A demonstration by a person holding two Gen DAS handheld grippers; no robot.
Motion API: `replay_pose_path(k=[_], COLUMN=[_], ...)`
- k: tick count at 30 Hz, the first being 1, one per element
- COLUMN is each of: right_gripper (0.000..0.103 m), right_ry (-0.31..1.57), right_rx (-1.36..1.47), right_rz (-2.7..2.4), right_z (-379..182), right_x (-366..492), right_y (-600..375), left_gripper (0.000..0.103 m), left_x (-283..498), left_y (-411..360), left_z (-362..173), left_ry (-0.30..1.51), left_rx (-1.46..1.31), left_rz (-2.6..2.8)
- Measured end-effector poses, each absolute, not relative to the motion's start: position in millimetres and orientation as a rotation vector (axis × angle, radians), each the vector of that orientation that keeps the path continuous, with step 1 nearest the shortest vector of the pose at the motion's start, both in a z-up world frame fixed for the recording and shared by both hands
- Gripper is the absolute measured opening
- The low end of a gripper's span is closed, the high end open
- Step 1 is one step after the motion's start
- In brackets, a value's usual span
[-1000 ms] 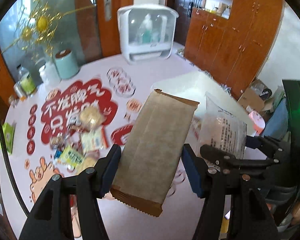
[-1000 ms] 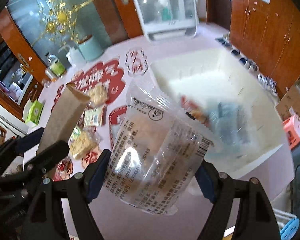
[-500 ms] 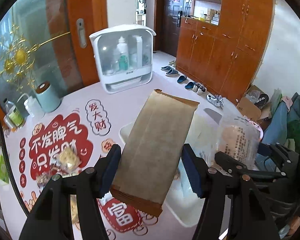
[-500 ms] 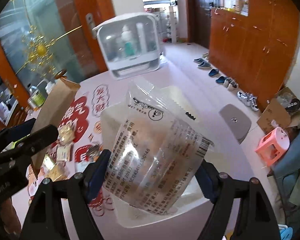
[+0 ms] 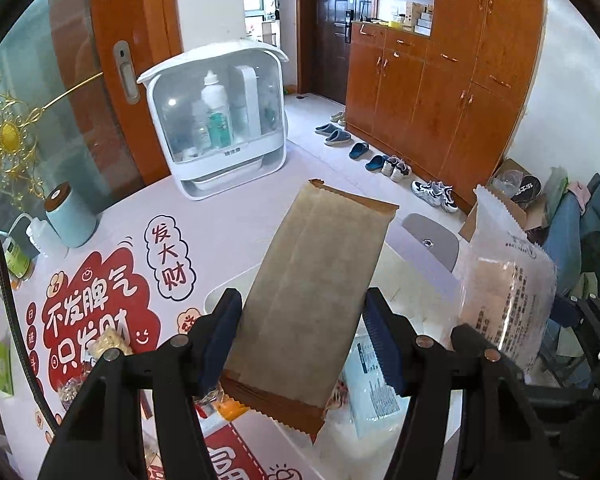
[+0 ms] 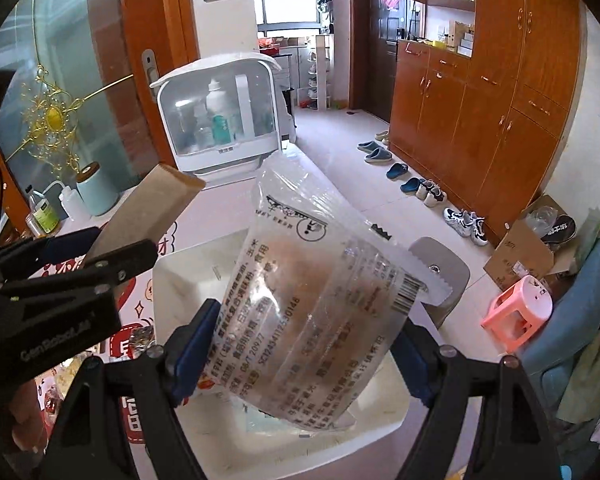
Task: Organize snacks
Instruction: 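Lower both held snacks into the white bin and open both tools, then move both tools back over the remaining snack pile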
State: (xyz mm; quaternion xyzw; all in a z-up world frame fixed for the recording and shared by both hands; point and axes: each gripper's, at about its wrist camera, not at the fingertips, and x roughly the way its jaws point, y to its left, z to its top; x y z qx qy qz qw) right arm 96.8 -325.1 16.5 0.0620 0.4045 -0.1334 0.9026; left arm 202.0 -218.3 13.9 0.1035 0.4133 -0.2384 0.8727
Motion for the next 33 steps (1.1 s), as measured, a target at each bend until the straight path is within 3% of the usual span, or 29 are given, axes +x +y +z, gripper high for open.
replay_pose_path(k=[3, 4, 5, 7, 9, 13, 33], right_gripper=[0.082, 0.083, 0.084, 0.084, 0.084, 0.099, 0.099], right_ry=[0.848, 0.852, 0.856, 0.864, 0.862, 0.826, 0.785], right_rx=[0.132, 0.141, 0.150, 0.168, 0.192, 0.147, 0.081], right_rz=[-0.283, -0.282, -0.280, -0.264, -0.243, -0.237, -0.148], right_z=[11.0, 8.6, 6.4, -0.3, -5.4, -3.3, 26.5], right_x=[101.6, 103.3, 104.8, 108.3, 108.5, 104.1, 76.1], right_y=[-328.9, -330.9, -332.7, -335.9, -339.1, -332.7, -294.5], left_gripper=[0.062, 0.067, 0.084, 0.099, 0.099, 0.099, 0.100], left_x=[205.9, 205.6, 205.7, 203.3, 198.7, 191.2, 133.3], left_y=[-225.8, -225.9, -226.8, -228.5, -228.4, -224.2, -168.6], left_z=[9.0, 9.3, 8.3, 7.6, 9.0, 12.3, 58.6], left_ry=[0.856, 0.853, 0.857, 0.845, 0.816, 0.805, 0.718], left_rx=[0.234, 0.235, 0.242, 0.265, 0.290, 0.301, 0.258], left_rz=[-0.478, -0.483, -0.489, -0.490, -0.473, -0.459, -0.382])
